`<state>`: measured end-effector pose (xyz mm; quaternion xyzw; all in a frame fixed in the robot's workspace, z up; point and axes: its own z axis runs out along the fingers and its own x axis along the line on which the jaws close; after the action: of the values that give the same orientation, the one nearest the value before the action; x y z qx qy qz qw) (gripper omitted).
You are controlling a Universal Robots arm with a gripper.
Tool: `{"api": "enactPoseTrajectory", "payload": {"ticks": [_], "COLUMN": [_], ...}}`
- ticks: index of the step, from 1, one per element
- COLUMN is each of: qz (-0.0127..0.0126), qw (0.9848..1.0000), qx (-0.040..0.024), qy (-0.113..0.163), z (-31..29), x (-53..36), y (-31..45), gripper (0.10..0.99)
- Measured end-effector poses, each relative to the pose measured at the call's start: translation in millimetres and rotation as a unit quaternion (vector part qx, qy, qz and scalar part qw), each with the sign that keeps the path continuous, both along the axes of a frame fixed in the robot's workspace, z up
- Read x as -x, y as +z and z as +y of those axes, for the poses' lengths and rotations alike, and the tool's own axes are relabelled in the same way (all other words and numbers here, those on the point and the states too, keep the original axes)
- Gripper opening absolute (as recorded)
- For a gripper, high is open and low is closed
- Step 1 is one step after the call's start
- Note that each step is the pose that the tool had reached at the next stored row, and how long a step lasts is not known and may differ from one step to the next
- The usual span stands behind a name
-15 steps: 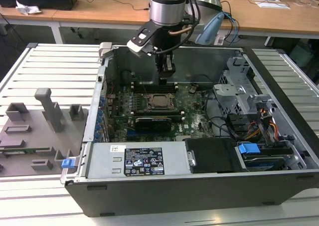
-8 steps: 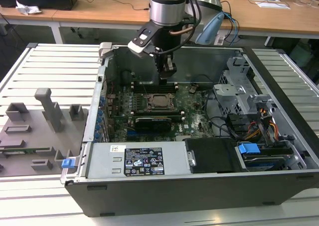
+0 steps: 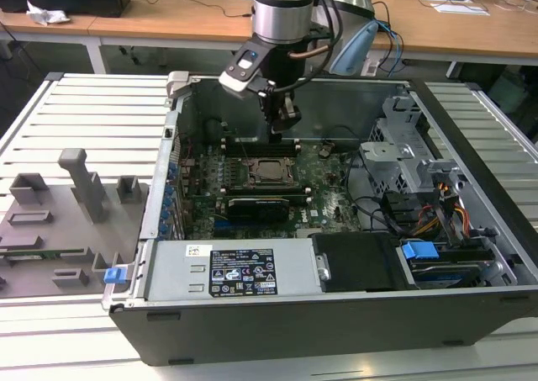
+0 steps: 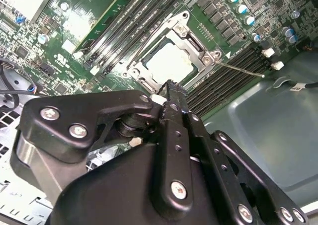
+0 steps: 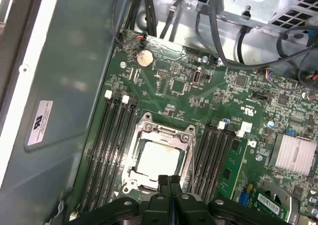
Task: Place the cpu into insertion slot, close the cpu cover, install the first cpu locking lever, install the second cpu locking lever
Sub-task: 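Install the first cpu locking lever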
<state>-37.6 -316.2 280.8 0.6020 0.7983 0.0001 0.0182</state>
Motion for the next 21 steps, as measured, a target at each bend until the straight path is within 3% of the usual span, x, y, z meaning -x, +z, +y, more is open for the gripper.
{"api": "enactPoseTrajectory", "payload": {"ticks": [5,10,21], "qz": [0.0000,0.0000,0.0000], "qw": [1.0000,0.9993,0.9937], "qx": [0.0000,0.0000,0.0000], "qy": [0.009,0.038,0.112], "z": [0.0,0.0,0.0], "x": [0.0,0.0,0.0], "y": [0.0,0.0,0.0], "gripper": [0.106,0.106,0.106]}}
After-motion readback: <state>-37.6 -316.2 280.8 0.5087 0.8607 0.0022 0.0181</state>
